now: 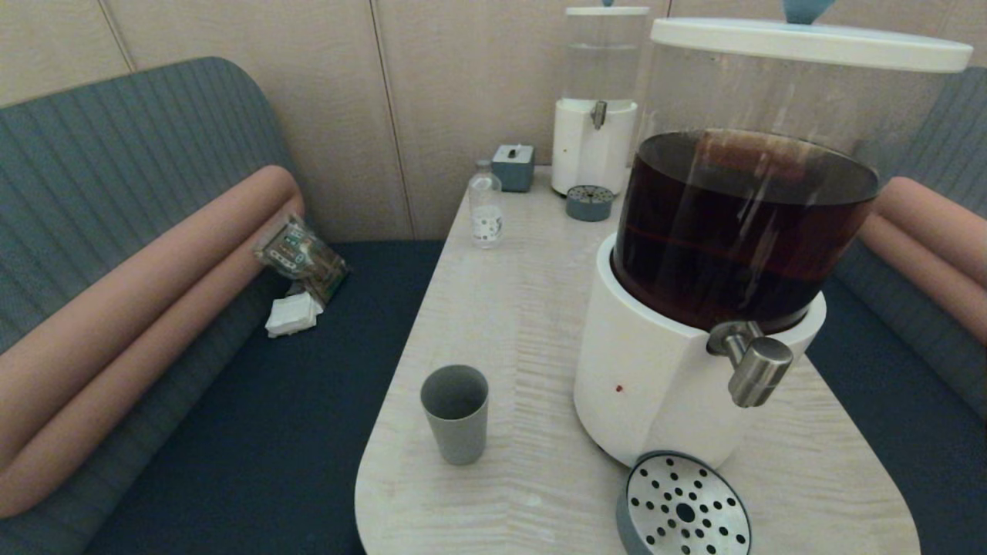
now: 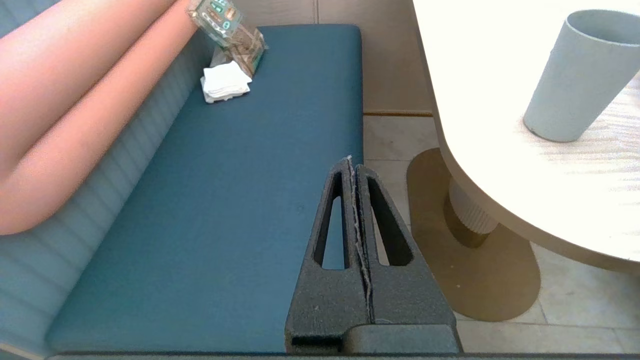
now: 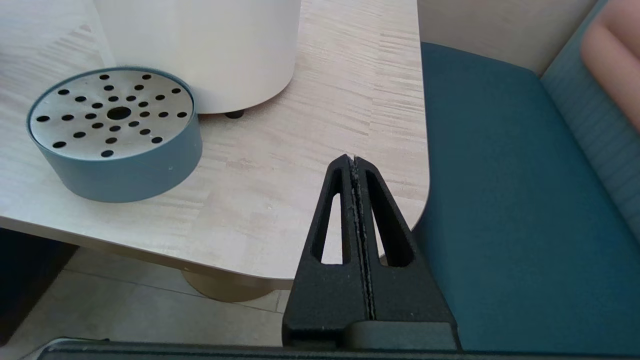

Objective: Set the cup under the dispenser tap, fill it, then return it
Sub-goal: Pick up the cup

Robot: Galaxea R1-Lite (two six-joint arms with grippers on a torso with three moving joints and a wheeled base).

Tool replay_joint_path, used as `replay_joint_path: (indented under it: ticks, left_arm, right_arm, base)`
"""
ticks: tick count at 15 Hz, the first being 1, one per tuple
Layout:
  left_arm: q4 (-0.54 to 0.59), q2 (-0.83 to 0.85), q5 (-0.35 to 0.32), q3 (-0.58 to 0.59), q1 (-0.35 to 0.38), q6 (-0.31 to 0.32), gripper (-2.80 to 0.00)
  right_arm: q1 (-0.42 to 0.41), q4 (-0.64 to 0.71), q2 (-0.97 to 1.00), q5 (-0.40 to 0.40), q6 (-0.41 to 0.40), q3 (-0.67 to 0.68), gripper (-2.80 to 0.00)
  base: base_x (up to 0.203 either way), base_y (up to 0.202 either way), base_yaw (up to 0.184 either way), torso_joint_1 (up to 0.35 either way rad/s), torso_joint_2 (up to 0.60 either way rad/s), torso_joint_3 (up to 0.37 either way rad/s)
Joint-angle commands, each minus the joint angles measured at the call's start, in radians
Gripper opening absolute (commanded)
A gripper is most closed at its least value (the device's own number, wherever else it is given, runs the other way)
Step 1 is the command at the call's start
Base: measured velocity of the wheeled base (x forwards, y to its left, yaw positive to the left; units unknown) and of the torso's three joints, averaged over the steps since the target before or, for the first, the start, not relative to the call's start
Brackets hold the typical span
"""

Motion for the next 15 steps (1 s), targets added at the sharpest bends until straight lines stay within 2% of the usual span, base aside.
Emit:
replay_joint_path:
  ticks: [1,5,9,12,14,15]
  left_arm:
    - [-0.001,0.002,0.001,0.001,0.0,-0.021,-2.8]
    - [-0.005,0.002,0.039,-0.001,0.001,-0.071,-2.8]
    - [-0.007,0.0,0.028,-0.011,0.0,-0.037,-2.8]
    - [0.036,0.032,-0.053,-0.185,-0.001,-0.048,-2.8]
    - [0.062,0.143,-0.096,-0.307,-0.003,-0.067,-2.8]
    - [0.067,0.206,-0.141,-0.361,-0.012,-0.075,-2.8]
  right_arm:
    - [0.0,0.0,-0.005,0.0,0.001,0.009,-2.8]
    - [0.0,0.0,-0.006,0.0,0.005,0.009,-2.8]
    - [0.0,0.0,-0.006,0.0,0.005,0.009,-2.8]
    - [0.0,0.0,-0.006,0.0,0.005,0.009,-2.8]
    - [0.0,0.0,-0.006,0.0,0.005,0.009,-2.8]
    - [0.0,0.0,-0.006,0.0,0.005,0.009,-2.8]
  base:
    - [0.0,0.0,0.0,0.0,0.0,0.0]
    - [0.0,0.0,0.0,0.0,0.0,0.0]
    - [0.0,0.0,0.0,0.0,0.0,0.0]
    - [0.0,0.0,0.0,0.0,0.0,0.0]
    - [0.0,0.0,0.0,0.0,0.0,0.0]
    - [0.0,0.0,0.0,0.0,0.0,0.0]
